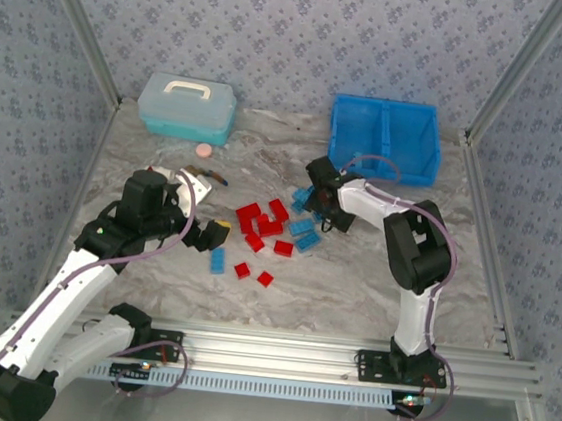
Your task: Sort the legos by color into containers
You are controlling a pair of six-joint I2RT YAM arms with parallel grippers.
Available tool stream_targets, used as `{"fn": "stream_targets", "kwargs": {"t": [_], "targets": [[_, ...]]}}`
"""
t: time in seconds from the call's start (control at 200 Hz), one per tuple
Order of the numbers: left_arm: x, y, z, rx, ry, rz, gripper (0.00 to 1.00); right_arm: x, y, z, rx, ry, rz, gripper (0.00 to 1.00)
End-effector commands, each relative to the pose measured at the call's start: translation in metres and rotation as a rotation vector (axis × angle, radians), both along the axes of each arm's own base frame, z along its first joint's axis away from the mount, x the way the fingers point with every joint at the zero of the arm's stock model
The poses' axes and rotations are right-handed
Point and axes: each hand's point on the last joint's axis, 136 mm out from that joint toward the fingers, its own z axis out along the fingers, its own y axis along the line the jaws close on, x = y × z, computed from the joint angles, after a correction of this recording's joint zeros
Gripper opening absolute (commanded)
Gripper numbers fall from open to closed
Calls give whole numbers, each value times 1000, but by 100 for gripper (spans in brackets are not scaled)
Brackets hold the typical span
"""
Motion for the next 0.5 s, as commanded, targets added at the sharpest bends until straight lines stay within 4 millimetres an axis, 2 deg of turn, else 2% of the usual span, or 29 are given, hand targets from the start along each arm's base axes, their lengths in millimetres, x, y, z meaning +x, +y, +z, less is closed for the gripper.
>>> {"fn": "stream_targets", "kwargs": {"t": [0.0, 0.105, 0.27, 0.4, 0.495], "targets": [[-4, -4, 2, -11, -9, -31, 99, -8, -5, -15, 13, 40, -47, 77], [-4, -5, 1, -12, -7, -32, 99, -13, -9, -17, 7, 45, -54, 64], [-3, -3, 0, -4, -6, -26, 99, -16, -19, -12, -15, 29, -55, 52], [-2, -3, 0, -1, -6, -24, 99, -16, -24, -1, -11, 2, -41, 40], [-2, -3, 0, 2, -8, -24, 99, -14, -28, 12, -9, -33, -33, 37]]}}
